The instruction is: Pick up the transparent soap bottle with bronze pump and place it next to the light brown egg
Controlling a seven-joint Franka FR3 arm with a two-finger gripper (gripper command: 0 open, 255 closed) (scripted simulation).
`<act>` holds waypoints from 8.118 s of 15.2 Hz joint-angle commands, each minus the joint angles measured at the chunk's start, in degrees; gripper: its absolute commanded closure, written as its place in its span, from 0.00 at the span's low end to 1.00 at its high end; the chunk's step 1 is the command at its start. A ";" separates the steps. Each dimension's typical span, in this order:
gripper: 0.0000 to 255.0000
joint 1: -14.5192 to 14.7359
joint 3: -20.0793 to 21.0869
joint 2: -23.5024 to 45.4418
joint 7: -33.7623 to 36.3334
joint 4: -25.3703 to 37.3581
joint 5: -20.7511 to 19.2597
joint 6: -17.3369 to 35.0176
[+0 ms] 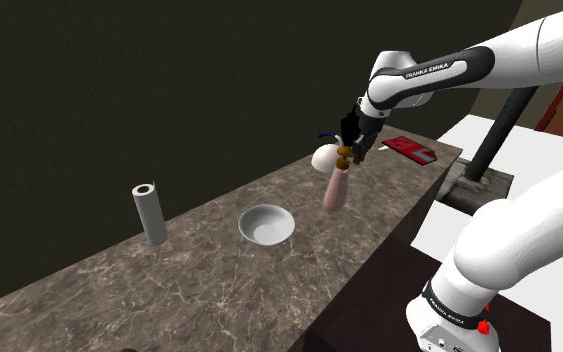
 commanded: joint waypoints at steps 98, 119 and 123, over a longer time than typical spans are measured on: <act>1.00 13.80 31.29 7.97 42.20 63.01 9.28 -54.97; 1.00 24.20 49.05 24.51 68.08 75.41 3.18 -51.99; 1.00 23.11 47.92 20.76 66.80 67.63 5.35 -47.41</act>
